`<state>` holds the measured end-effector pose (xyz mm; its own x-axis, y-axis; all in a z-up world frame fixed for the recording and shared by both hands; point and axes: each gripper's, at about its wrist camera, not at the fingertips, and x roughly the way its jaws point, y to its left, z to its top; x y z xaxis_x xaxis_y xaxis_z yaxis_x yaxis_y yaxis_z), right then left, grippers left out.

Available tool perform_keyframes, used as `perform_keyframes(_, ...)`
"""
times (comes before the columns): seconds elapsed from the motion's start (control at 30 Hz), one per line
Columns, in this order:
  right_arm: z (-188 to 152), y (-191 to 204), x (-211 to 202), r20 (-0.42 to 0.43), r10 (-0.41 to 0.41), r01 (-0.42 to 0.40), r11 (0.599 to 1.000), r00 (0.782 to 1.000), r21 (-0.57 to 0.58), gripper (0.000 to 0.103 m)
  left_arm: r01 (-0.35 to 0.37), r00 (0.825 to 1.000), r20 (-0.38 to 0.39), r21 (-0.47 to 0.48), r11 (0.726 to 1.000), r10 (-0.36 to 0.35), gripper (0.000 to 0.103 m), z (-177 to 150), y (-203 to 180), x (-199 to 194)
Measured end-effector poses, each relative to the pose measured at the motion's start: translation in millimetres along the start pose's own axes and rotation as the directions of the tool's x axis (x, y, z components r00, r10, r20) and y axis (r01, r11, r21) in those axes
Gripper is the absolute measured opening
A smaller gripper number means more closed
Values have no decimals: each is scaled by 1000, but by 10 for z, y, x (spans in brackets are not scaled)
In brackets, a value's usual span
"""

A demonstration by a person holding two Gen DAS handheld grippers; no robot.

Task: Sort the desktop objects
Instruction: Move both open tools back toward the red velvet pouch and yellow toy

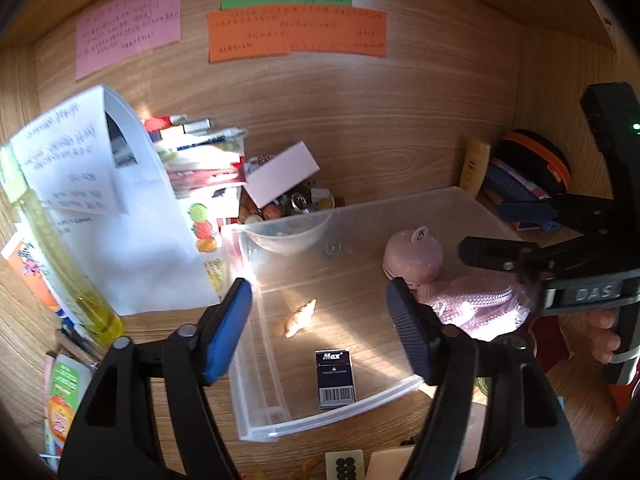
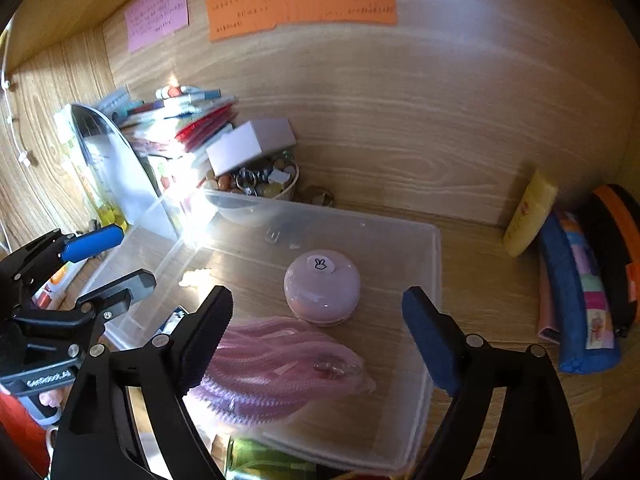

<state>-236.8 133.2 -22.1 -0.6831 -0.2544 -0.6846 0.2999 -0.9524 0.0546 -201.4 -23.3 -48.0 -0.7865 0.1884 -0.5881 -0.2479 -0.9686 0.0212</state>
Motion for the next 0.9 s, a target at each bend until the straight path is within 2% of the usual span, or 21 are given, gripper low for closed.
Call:
perform_keyframes(0.2,-90,-23,-297,41,-26,26,1000,999,1,88,-44,998,54,12,999,44,92,16,-44,-242)
perform_keyframes(0.5,-389,-139,-706,80,-63,64,998,995,-3,91,-84,990,111,-4,996,84,96,-39,-34,-680)
perform_keyframes(0.63,-544,-227,-897,107,-76,74,997,991,23,100,-108,986,123,-24,994,110,99,-105,40,-847)
perform_keyframes(0.77,-699,-294,-1028,118,-97,94,995,988,26,101,-127,985,116,-39,991,131,99,-203,135,-964)
perform_keyframes(0.9,-840,-346,-1014,90,-100,97,995,991,39,101,-147,985,86,-55,988,151,99,-354,243,-1012)
